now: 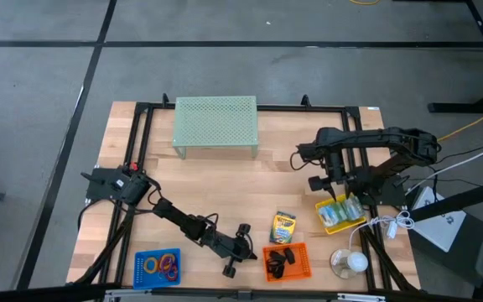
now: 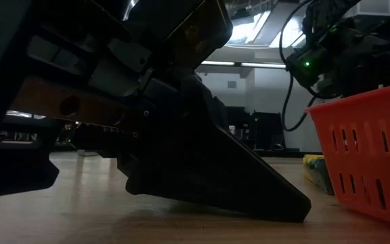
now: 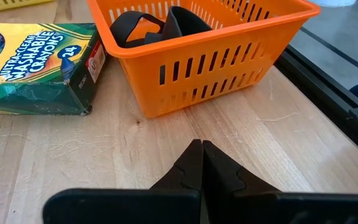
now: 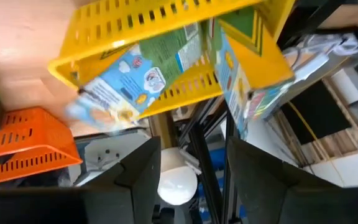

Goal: Pick & Place Office Desk Supplies
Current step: Put the box of crayons into the yellow bin

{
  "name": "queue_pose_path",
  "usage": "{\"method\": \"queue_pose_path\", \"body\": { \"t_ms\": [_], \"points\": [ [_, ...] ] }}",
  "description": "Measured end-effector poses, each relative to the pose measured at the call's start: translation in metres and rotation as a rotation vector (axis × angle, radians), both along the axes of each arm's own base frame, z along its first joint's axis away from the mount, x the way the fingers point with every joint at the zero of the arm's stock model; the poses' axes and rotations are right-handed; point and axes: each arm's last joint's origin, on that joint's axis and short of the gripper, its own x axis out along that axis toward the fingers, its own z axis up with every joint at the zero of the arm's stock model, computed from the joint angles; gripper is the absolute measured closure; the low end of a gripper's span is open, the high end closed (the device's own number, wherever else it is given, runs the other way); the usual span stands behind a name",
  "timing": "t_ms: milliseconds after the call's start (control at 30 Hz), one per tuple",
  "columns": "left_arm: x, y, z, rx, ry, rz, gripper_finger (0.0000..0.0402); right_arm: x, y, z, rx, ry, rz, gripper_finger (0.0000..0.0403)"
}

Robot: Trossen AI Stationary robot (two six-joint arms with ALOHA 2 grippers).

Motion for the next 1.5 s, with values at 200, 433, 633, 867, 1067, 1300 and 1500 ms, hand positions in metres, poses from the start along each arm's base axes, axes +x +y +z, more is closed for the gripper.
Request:
{"method": "queue_pose_path", "body": {
  "t_ms": [200, 433, 633, 867, 1067, 1300, 1500],
  "points": [
    [0.000, 0.000, 0.000, 0.005, 0.004, 0.002, 0.0398, 0.003, -0.001, 0.004, -0.019, -0.007, -0.003, 0.0218],
    [0.000, 0.000, -0.001, 0.006, 0.004, 0.002, 0.0398, 0.015, -0.004, 0.019, -0.045, -0.073, -0.011, 0.0218],
    [0.000, 0.000, -0.001, 0.008, 0.007, 0.002, 0.0398, 0.025, -0.007, 0.033, -0.106, -0.125, -0.026, 0.0218],
    [0.000, 0.001, -0.001, 0.025, 0.002, -0.011, 0.0398, 0.046, 0.003, 0.045, -0.169, -0.278, -0.001, 0.0218],
    [0.000, 0.001, -0.001, 0.029, -0.002, -0.010, 0.0398, 0.066, 0.027, 0.054, -0.271, -0.423, 0.069, 0.0218],
    [0.000, 0.001, -0.001, 0.009, 0.006, 0.001, 0.0398, 0.057, 0.067, 0.042, -0.355, -0.301, 0.127, 0.0218],
    [0.000, 0.000, 0.000, -0.006, 0.002, -0.006, 0.0398, 0.052, 0.090, 0.035, -0.386, -0.272, 0.123, 0.0218]
  ]
}}
